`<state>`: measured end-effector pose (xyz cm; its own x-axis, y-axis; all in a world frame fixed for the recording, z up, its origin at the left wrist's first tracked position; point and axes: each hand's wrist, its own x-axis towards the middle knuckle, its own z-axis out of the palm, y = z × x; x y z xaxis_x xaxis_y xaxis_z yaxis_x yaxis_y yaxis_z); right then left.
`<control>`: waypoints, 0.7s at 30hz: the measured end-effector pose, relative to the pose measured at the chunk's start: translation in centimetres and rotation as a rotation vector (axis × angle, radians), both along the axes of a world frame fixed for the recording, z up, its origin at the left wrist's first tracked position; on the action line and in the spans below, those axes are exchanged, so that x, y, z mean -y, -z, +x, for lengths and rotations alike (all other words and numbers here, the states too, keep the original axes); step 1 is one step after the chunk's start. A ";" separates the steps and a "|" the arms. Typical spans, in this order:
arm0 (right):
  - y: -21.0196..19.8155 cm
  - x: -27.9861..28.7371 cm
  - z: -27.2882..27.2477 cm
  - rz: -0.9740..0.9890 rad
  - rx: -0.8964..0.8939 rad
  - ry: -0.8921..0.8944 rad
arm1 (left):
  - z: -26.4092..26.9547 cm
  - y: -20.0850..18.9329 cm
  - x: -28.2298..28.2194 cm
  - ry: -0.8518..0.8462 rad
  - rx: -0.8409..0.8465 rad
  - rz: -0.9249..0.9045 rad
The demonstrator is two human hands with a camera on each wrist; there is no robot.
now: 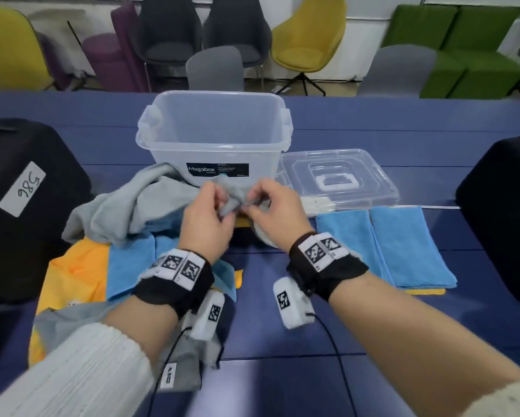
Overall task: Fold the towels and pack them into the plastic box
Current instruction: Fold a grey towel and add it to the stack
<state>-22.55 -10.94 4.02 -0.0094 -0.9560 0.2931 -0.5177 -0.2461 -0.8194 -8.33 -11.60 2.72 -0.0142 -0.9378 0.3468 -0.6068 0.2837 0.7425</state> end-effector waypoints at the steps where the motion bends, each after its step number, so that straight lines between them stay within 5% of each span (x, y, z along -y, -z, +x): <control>1: -2.0 0.0 -0.1 -0.055 0.011 -0.025 | 0.3 -1.3 0.3 0.018 0.010 -0.057; 4: -7.9 -0.2 -1.0 -0.212 0.050 -0.040 | 1.1 -3.8 1.5 0.048 0.121 -0.188; 11: -18.6 -2.3 -5.0 -0.481 0.145 0.013 | 4.7 -6.2 3.0 -0.203 0.073 -0.010; 16: -21.0 -5.2 -7.9 -0.493 0.031 0.211 | 5.8 -10.7 0.9 -0.179 -0.073 -0.175; 21: -20.8 -9.2 -12.7 -0.458 0.243 0.397 | 6.5 -14.8 -2.9 0.125 -0.115 -0.183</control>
<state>-35.23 -1.77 24.82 -0.4540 -0.6447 0.6150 -0.4542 -0.4264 -0.7823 -1.82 -8.73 17.54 -0.0770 -0.8527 0.5168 -0.4728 0.4875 0.7340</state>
